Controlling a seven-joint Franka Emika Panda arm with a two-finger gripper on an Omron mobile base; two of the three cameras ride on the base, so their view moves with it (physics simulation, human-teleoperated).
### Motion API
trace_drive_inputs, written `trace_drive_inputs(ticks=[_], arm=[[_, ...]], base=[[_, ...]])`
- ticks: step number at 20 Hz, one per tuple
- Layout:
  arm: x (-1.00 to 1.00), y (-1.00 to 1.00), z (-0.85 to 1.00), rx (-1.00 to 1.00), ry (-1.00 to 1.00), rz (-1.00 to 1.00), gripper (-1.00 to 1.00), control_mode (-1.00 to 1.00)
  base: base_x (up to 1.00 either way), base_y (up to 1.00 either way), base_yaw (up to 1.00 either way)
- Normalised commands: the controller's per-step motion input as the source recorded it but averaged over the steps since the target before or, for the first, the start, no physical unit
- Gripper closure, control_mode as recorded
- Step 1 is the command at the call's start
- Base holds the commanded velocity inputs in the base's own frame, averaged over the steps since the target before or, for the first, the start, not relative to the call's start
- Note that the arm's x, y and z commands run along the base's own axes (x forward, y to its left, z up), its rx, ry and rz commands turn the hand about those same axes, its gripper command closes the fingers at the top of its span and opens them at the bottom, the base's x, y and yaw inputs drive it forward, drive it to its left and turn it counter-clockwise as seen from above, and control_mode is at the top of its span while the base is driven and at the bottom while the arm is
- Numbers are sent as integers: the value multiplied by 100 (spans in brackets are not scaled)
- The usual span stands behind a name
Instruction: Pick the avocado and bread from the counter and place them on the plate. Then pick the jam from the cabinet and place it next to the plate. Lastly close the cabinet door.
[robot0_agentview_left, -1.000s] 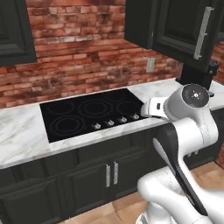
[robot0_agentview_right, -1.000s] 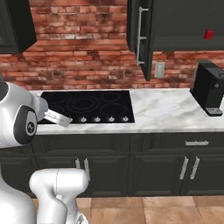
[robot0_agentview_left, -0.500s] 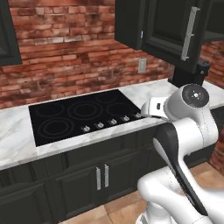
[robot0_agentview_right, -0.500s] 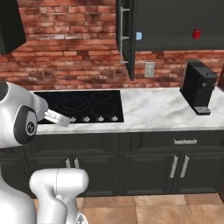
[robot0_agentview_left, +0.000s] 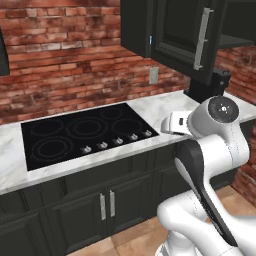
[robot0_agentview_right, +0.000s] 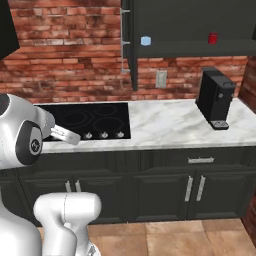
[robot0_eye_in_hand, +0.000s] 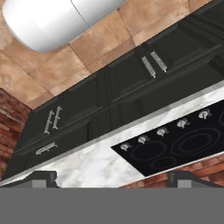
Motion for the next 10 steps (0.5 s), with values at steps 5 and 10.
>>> trace_drive_inputs(ticks=[5,10], arm=[[0,0,0,0,0,0,-100,100],[0,0,0,0,0,0,-100,100]], base=[[-18,-41,-5],[-19,-42,-5]])
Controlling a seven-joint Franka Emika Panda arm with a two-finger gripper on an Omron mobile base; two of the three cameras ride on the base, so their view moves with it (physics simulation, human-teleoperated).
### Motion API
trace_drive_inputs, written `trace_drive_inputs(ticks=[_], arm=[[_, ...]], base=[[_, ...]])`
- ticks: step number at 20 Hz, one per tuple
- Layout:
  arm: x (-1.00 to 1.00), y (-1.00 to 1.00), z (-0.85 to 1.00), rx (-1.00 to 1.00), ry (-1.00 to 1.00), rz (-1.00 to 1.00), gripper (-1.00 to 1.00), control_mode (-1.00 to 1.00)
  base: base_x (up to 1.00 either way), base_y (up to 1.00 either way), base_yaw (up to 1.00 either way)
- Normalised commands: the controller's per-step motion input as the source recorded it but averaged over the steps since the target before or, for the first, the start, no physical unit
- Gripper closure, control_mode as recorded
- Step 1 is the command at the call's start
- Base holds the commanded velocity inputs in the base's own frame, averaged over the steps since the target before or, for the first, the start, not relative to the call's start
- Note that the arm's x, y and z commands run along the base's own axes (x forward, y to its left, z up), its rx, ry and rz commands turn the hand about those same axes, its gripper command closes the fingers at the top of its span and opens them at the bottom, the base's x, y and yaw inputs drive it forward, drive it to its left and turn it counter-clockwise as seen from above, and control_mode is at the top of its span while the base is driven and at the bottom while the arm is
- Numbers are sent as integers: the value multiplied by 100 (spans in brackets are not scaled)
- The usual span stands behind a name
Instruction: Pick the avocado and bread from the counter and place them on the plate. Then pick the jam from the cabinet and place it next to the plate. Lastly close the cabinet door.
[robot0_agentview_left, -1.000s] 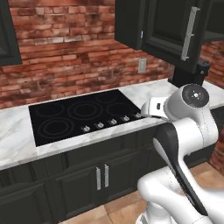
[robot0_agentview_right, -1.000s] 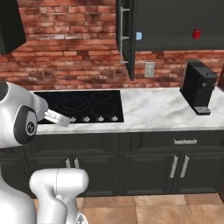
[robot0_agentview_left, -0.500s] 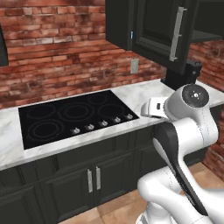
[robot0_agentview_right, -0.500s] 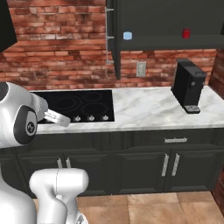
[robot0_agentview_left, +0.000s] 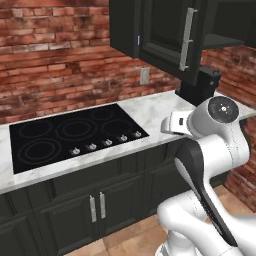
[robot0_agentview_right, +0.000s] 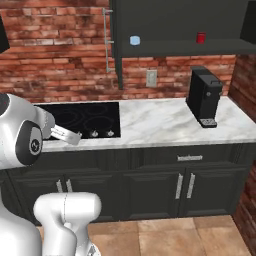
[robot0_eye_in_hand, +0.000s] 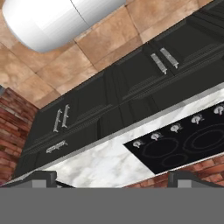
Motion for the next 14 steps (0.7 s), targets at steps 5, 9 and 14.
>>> trace_drive_inputs(ticks=[5,9,14], arm=[[0,0,0,0,0,0,-100,100],[0,0,0,0,0,0,-100,100],[0,0,0,0,0,0,-100,100]], base=[[-19,-43,-5],[-19,-46,-4],[-14,-47,-4]])
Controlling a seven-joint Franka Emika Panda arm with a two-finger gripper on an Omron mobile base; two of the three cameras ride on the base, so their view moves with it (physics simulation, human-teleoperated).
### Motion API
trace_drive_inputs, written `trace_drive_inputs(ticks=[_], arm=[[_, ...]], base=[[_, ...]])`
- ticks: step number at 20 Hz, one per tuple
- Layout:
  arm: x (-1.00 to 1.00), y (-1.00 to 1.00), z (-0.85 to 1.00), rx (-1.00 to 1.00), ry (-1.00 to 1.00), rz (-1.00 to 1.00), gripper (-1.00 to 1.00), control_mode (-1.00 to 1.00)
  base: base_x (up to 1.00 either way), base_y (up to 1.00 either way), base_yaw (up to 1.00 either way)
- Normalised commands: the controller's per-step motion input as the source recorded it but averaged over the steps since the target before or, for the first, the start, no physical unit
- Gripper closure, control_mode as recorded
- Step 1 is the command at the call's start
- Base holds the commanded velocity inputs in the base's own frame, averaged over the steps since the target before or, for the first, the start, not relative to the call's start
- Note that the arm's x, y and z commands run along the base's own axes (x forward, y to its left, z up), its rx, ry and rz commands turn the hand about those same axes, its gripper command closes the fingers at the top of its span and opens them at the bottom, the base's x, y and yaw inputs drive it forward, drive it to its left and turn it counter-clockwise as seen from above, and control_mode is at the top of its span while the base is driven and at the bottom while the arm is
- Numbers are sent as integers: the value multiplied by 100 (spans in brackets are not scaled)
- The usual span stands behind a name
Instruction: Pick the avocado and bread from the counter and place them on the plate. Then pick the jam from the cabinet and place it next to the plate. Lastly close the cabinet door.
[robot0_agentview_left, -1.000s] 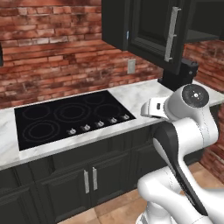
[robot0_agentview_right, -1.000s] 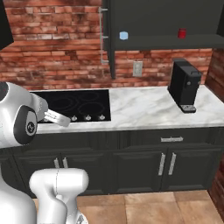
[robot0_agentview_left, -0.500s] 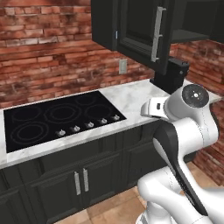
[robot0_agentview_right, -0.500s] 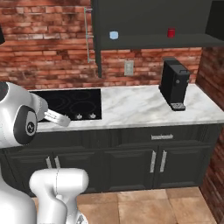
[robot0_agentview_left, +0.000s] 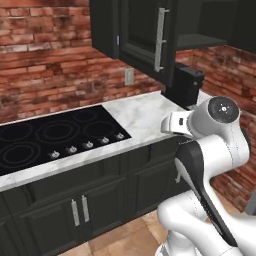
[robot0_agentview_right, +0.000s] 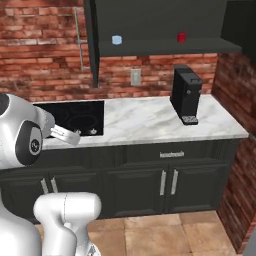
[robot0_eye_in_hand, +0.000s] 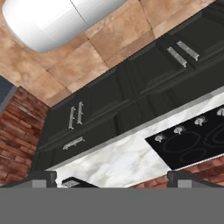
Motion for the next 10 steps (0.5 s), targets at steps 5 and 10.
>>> trace_drive_inputs(ticks=[5,10], arm=[[0,0,0,0,0,0,-100,100],[0,0,0,0,0,0,-100,100]], base=[[-6,-55,-3],[0,-63,-1]])
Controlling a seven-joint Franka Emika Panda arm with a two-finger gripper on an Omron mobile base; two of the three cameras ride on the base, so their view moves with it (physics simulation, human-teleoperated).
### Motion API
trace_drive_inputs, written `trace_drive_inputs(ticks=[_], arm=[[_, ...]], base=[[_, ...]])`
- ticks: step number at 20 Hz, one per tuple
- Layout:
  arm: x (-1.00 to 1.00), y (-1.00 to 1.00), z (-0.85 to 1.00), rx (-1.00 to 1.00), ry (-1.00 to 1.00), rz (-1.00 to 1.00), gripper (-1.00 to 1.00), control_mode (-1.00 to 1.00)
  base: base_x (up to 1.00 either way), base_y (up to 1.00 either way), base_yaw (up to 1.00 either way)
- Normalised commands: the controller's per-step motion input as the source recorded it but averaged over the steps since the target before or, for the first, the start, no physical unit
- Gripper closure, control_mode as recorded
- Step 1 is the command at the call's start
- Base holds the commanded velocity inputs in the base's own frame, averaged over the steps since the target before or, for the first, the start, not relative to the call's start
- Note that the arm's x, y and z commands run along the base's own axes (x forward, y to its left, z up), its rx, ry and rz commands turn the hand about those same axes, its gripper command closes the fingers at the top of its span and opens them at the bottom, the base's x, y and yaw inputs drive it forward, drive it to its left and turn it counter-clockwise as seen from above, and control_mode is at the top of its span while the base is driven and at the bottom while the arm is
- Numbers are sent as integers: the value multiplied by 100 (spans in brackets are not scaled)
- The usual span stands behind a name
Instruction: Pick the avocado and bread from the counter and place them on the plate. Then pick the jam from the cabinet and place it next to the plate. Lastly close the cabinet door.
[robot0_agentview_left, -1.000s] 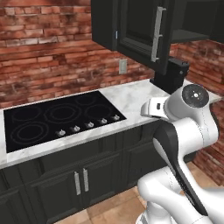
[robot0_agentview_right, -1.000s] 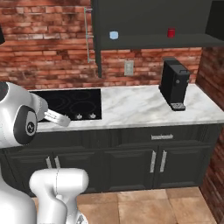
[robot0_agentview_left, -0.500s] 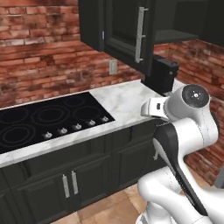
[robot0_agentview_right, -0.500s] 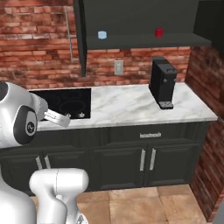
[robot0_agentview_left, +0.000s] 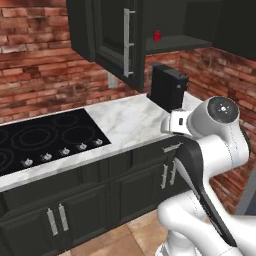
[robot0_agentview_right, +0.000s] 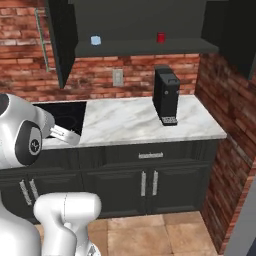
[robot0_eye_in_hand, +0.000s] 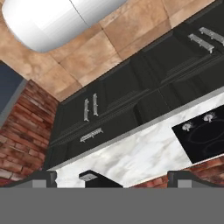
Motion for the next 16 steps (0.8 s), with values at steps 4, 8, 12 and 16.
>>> trace_drive_inputs(ticks=[4,8,12,16], arm=[[0,0,0,0,0,0,-100,100],[0,0,0,0,0,0,-100,100],[0,0,0,0,0,0,-100,100],[0,0,0,0,0,0,-100,100]], base=[[0,-64,-1],[0,-62,-1],[1,-54,-1],[19,-37,-1]])
